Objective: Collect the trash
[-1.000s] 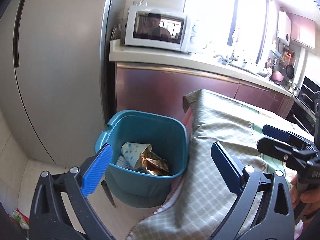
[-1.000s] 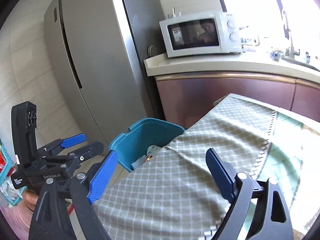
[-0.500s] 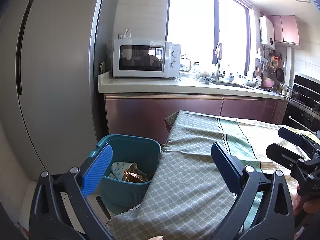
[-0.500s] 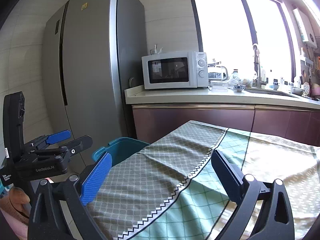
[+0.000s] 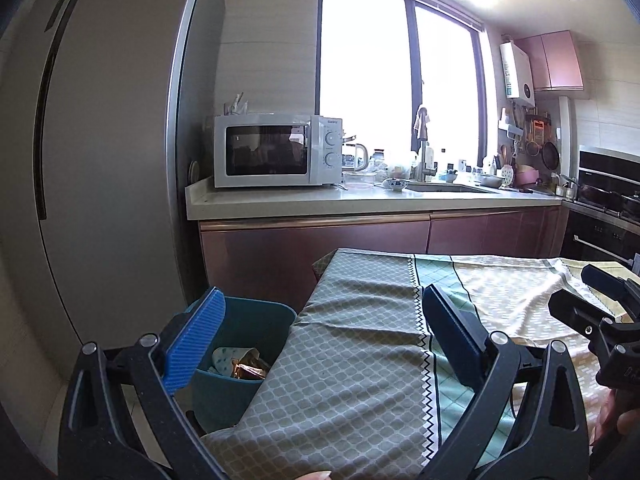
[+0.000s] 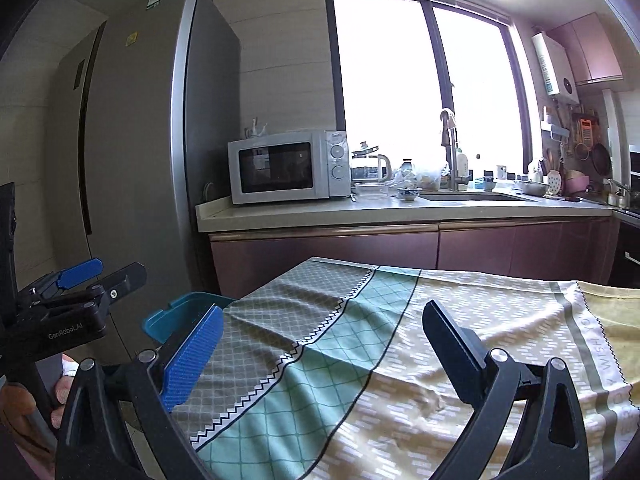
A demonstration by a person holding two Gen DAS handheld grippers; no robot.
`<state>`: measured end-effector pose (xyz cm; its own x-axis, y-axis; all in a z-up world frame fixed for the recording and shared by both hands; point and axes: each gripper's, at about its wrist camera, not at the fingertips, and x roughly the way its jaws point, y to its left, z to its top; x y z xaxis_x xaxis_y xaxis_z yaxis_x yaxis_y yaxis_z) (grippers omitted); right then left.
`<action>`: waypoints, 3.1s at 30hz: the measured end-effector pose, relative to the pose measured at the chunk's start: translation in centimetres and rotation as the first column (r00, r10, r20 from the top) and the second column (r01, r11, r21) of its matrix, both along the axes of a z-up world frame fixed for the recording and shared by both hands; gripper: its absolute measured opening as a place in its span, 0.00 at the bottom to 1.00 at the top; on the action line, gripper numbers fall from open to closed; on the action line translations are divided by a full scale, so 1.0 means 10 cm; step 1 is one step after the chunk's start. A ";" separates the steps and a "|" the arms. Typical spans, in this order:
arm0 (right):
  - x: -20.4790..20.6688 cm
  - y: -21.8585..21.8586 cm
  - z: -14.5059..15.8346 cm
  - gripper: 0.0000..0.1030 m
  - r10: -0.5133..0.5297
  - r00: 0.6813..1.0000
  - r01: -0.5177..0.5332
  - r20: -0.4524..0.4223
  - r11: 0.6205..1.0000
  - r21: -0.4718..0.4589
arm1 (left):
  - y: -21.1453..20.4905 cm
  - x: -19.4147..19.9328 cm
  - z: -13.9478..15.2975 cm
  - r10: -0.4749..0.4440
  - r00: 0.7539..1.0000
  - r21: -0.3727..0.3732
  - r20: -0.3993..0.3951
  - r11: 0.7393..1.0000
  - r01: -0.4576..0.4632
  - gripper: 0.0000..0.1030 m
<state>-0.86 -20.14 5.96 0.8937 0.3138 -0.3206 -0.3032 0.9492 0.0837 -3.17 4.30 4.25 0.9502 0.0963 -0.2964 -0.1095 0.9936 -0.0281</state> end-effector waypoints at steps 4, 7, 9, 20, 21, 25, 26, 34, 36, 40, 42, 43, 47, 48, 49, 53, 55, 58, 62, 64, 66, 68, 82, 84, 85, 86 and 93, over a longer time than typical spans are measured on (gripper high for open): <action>-0.07 -0.10 0.02 0.93 -0.040 0.999 0.040 0.025 0.999 0.004 | -0.11 -0.02 0.02 -0.008 1.000 0.023 0.008 1.000 0.008 0.94; -0.14 -0.16 0.03 0.93 -0.077 0.996 0.077 0.049 0.997 -0.006 | -0.19 -0.03 0.01 -0.022 1.000 0.026 0.005 0.999 0.022 0.94; -0.16 -0.20 0.03 0.93 -0.100 0.994 0.100 0.053 0.995 -0.006 | -0.22 -0.01 -0.01 -0.035 0.999 0.021 0.003 0.999 0.035 0.94; -0.23 -0.38 0.00 0.94 -0.157 0.987 0.157 0.046 0.988 0.003 | -0.43 0.05 -0.03 -0.071 0.997 0.025 0.000 0.997 0.071 0.94; -0.23 -0.39 0.00 0.94 -0.161 0.986 0.161 0.046 0.987 0.002 | -0.44 0.06 -0.03 -0.071 0.997 0.026 0.001 0.997 0.071 0.94; -0.25 -0.40 0.00 0.94 -0.166 0.985 0.166 0.043 0.986 0.003 | -0.46 0.08 -0.07 -0.072 0.997 0.027 -0.003 0.997 0.072 0.94; -0.25 -0.41 -0.01 0.94 -0.169 0.985 0.169 0.043 0.986 0.002 | -0.47 0.08 -0.09 -0.070 0.998 0.027 -0.005 0.997 0.070 0.94; -0.25 -0.43 0.00 0.94 -0.183 0.982 0.183 0.041 0.983 0.004 | -0.48 0.08 -0.08 -0.068 0.998 0.027 -0.003 0.997 0.068 0.94; -0.26 -0.44 0.00 0.94 -0.186 0.982 0.185 0.038 0.983 0.006 | -0.48 0.09 -0.09 -0.069 0.998 0.027 -0.003 0.997 0.069 0.94; -0.26 -0.46 -0.01 0.94 -0.191 0.981 0.191 0.036 0.982 0.011 | -0.47 0.08 -0.09 -0.065 0.998 0.025 0.004 0.998 0.065 0.94; -0.27 -0.47 0.00 0.94 -0.192 0.981 0.192 0.036 0.981 0.013 | -0.48 0.08 -0.07 -0.062 0.998 0.026 0.007 0.998 0.062 0.94; -0.27 -0.47 0.00 0.94 -0.193 0.981 0.192 0.037 0.981 0.013 | -0.47 0.09 -0.08 -0.062 0.998 0.026 0.008 0.998 0.062 0.94; -0.27 -0.47 -0.01 0.94 -0.194 0.980 0.194 0.037 0.981 0.015 | -0.47 0.10 -0.08 -0.060 0.998 0.026 0.012 0.998 0.060 0.94; -0.27 -0.47 -0.01 0.94 -0.195 0.980 0.194 0.038 0.981 0.015 | -0.47 0.10 -0.08 -0.059 0.998 0.025 0.012 0.998 0.058 0.94; -0.27 -0.47 -0.01 0.94 -0.195 0.980 0.195 0.038 0.981 0.015 | -0.47 0.10 -0.08 -0.060 0.998 0.026 0.012 0.998 0.060 0.94; -0.26 -0.48 -0.01 0.94 -0.199 0.979 0.199 0.038 0.980 0.017 | -0.48 0.10 -0.08 -0.058 0.998 0.027 0.013 0.998 0.058 0.94; -0.26 -0.49 -0.02 0.94 -0.201 0.979 0.201 0.038 0.980 0.019 | -0.49 0.10 -0.08 -0.058 0.998 0.028 0.014 0.998 0.057 0.94; -0.26 -0.49 -0.02 0.94 -0.202 0.979 0.201 0.038 0.979 0.019 | -0.50 0.10 -0.08 -0.058 0.998 0.027 0.015 0.998 0.057 0.94; -0.26 -0.50 -0.02 0.94 -0.202 0.979 0.201 0.040 0.979 0.021 | -0.49 0.11 -0.09 -0.055 0.998 0.026 0.016 0.998 0.054 0.94; -0.26 -0.50 -0.02 0.94 -0.202 0.979 0.201 0.038 0.979 0.020 | -0.49 0.11 -0.09 -0.054 0.998 0.026 0.017 0.998 0.054 0.94; -0.26 -0.50 -0.02 0.94 -0.202 0.979 0.201 0.039 0.979 0.020 | -0.50 0.11 -0.09 -0.053 0.998 0.026 0.017 0.998 0.053 0.94; -0.26 -0.50 -0.02 0.94 -0.202 0.979 0.201 0.038 0.979 0.021 | -0.49 0.12 -0.10 -0.053 0.998 0.025 0.017 0.998 0.053 0.94; -0.27 -0.49 -0.01 0.94 -0.206 0.978 0.205 0.043 0.978 0.022 | -0.50 0.11 -0.09 -0.056 0.998 0.024 0.016 0.998 0.055 0.94; -0.27 -0.49 -0.01 0.94 -0.207 0.977 0.206 0.045 0.978 0.021 | -0.50 0.12 -0.10 -0.056 0.998 0.023 0.016 0.998 0.056 0.94; -0.27 -0.49 -0.01 0.94 -0.207 0.977 0.206 0.045 0.978 0.022 | -0.50 0.12 -0.10 -0.056 0.998 0.022 0.016 0.998 0.055 0.94; -0.27 -0.49 -0.01 0.94 -0.207 0.977 0.206 0.044 0.978 0.022 | -0.50 0.11 -0.10 -0.056 0.998 0.023 0.015 0.998 0.056 0.94; -0.26 -0.49 -0.01 0.94 -0.207 0.977 0.207 0.044 0.978 0.021 | -0.50 0.11 -0.10 -0.055 0.998 0.020 0.016 0.998 0.054 0.94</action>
<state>-3.48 -25.08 5.86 0.9536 0.1254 -0.2737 -0.1043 0.9904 0.0904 -2.05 -0.75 3.25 0.9589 0.0501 -0.2792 -0.0550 0.9984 -0.0097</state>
